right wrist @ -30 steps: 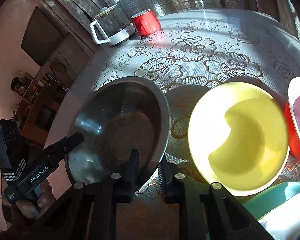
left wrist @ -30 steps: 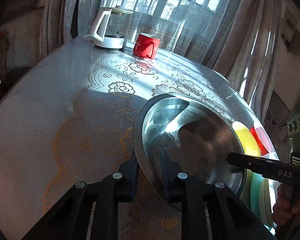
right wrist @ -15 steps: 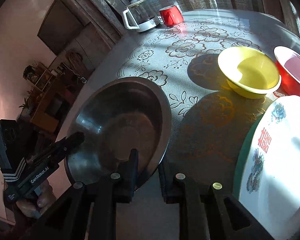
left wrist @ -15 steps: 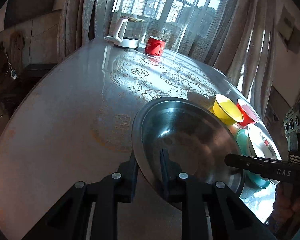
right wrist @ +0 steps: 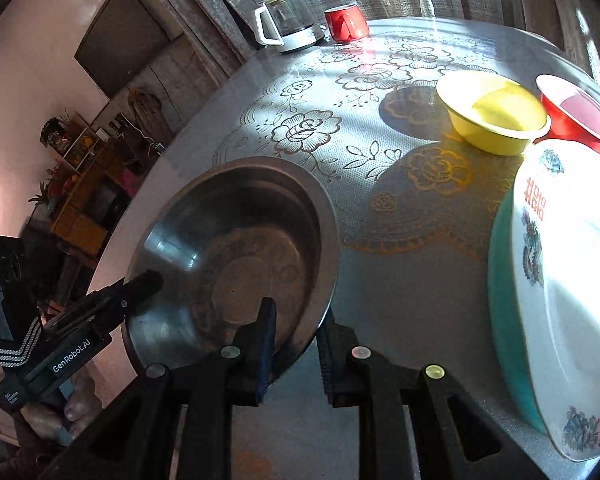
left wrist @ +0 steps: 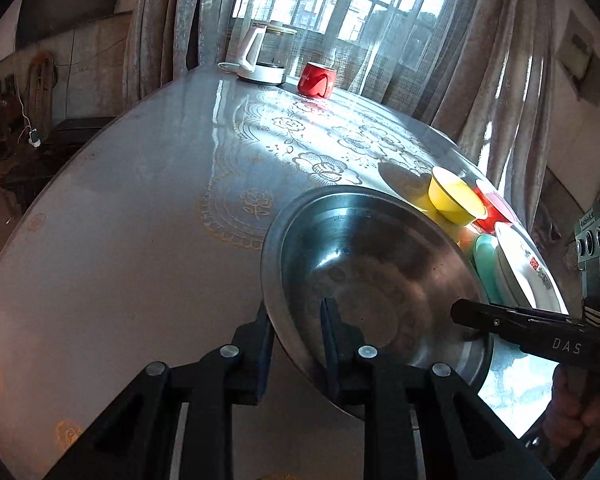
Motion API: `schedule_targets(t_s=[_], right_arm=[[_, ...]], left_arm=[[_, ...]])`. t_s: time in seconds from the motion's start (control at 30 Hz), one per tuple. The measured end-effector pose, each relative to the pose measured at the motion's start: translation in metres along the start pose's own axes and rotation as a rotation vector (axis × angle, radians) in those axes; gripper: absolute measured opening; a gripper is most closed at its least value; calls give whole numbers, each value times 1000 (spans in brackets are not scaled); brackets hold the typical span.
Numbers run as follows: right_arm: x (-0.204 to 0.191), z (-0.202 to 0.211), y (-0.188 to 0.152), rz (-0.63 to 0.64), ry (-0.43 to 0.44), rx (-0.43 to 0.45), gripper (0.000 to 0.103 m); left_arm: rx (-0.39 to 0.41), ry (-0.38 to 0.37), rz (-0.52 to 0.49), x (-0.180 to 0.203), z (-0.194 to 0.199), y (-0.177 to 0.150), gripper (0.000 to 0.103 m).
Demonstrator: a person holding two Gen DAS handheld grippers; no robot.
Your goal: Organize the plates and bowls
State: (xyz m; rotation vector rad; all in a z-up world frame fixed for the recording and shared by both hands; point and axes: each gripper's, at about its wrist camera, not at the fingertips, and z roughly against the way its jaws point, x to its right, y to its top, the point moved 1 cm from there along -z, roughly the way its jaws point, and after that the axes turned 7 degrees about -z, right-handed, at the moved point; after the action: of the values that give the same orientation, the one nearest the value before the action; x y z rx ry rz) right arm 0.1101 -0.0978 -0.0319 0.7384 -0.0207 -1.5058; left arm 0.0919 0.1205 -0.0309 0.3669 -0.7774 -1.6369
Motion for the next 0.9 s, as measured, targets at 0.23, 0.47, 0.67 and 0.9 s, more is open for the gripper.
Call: schedule_targets(t_s=[0.23,0.47,0.67,0.9], right_arm=[[-3,3,-4,22,22,16,28],[-1,24,-5,37,31,65,34],[13,40,6,19,51,121,36],[65,76,42,-102,9,270,36]], left_arm=[[67,38,19,-4,18,3,41],[138,69,4,2,40,23,47],[112,25,-44,32,28,48,47],[59,-89,-56,75,-4,83,47]])
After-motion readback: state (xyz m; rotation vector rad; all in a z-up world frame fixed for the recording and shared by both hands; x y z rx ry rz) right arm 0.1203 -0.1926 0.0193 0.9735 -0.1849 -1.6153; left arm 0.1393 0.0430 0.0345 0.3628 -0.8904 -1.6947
